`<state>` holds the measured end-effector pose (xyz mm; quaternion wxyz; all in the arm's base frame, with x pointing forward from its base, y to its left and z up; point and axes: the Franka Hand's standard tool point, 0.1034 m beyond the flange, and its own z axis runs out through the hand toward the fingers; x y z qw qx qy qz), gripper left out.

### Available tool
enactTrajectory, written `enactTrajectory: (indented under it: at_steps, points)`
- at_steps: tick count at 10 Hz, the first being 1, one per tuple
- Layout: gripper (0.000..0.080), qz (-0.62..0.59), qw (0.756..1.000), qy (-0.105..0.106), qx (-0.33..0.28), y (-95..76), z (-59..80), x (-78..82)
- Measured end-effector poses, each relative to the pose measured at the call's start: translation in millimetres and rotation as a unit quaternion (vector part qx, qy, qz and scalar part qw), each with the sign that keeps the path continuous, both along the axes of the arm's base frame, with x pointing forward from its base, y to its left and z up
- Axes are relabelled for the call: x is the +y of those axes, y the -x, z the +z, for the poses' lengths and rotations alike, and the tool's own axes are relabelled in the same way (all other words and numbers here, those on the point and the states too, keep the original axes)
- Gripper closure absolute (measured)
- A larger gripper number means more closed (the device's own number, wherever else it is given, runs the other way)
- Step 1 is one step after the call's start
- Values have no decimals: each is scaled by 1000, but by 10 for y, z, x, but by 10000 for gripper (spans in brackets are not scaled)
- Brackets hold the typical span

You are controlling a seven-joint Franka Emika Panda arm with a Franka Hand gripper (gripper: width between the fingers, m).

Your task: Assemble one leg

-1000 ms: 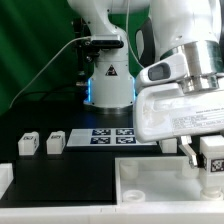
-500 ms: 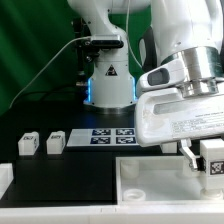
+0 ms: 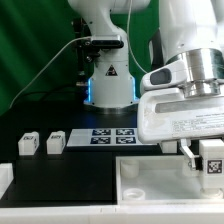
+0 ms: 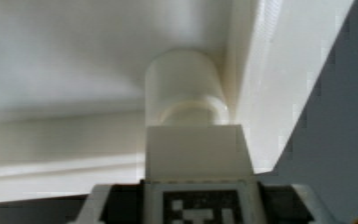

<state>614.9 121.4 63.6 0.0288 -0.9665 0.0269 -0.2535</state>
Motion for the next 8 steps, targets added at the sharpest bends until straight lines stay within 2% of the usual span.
enactTrajectory:
  at_steps: [3, 6, 8]
  points:
    - [508, 12, 999, 22, 27, -108, -2, -8]
    - [508, 18, 999, 25, 17, -147, 7, -96]
    - [494, 18, 999, 25, 17, -144, 3, -93]
